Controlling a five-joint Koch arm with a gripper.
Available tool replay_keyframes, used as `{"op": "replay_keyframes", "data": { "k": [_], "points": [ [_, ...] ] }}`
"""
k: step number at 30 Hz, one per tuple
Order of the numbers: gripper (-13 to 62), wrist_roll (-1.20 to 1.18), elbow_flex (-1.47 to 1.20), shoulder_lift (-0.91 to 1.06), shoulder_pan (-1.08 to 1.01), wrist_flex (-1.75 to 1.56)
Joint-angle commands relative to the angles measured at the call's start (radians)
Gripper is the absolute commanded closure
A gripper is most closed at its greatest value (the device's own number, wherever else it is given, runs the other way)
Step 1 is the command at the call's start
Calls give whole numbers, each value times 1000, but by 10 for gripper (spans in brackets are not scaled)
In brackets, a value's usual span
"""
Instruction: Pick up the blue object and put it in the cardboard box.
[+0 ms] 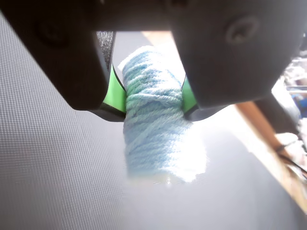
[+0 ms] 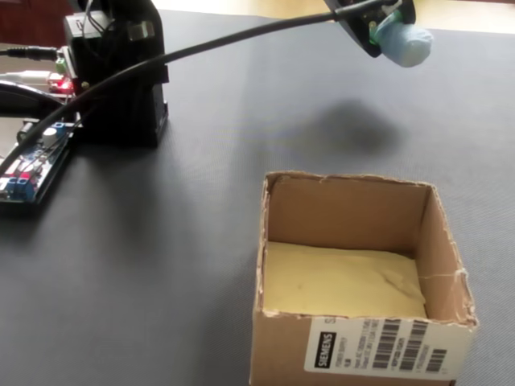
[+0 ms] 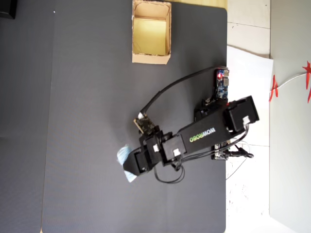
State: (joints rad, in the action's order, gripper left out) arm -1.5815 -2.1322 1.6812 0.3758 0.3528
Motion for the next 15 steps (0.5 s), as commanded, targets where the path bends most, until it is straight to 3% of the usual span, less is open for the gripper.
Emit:
{"op": "replay_keyframes", "data": {
  "k": [1, 15],
  "points": [
    [435, -2, -9, 110, -49, -127],
    [435, 98, -337, 644, -499, -265]
  ]
}}
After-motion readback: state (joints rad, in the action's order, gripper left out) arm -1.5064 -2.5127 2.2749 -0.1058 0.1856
